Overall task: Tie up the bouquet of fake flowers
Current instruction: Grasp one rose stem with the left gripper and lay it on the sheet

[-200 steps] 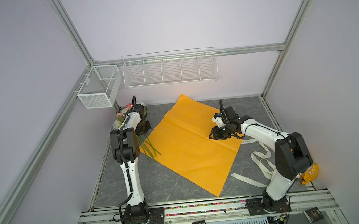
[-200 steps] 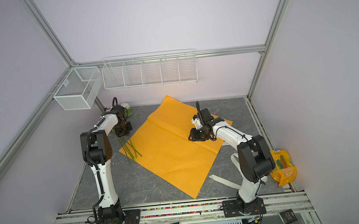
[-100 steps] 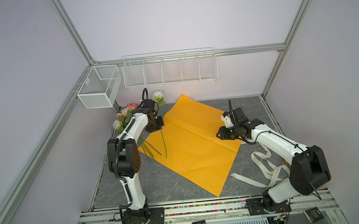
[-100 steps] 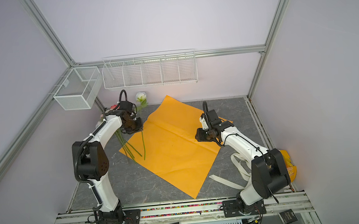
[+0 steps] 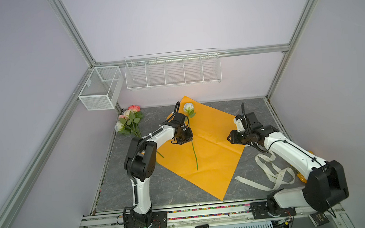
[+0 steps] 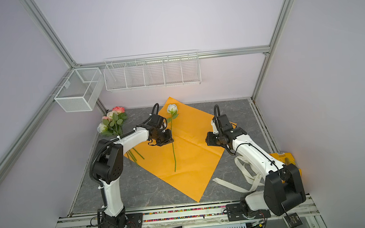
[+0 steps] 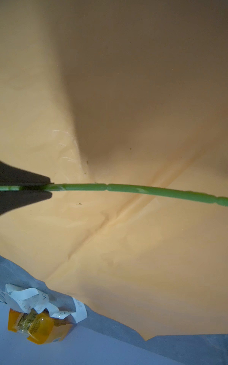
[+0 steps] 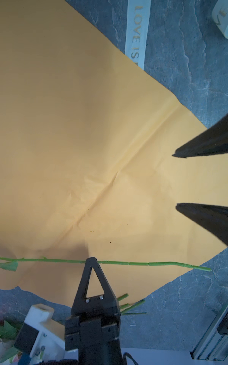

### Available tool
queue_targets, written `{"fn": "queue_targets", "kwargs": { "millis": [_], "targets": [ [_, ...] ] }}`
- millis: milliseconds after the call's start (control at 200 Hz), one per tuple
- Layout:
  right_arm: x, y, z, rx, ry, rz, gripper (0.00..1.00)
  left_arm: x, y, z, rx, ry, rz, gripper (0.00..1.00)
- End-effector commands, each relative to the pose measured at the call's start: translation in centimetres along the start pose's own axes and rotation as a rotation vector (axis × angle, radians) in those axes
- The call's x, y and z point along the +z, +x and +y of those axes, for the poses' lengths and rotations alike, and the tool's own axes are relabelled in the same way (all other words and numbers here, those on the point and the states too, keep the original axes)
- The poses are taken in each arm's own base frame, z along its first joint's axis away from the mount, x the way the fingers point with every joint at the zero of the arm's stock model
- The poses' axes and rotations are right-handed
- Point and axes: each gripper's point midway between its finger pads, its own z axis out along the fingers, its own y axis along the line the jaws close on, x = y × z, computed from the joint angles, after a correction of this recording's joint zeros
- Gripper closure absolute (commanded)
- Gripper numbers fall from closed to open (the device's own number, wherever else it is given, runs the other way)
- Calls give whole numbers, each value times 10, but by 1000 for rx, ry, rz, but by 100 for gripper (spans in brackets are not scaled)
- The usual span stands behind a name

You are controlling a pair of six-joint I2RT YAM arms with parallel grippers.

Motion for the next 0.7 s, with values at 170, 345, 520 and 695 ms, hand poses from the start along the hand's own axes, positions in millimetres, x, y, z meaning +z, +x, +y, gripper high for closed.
{"fn": "queue_targets", "kwargs": {
  "millis": [170,345,520,695],
  "targets": [
    [-3,11,-10,20,28,17,58,28,-5,1,-30,0,-8,100],
    [-2,12,-10,23,25,24,58,31,0,16,-2,-71,7,100],
    [-2,9,-7,29,11,22,58,24,-9,14,30,-105,-23,100],
    [-1,9,-6,34,3,20,58,21,-21,3,48,-96,-42,100]
  ]
}}
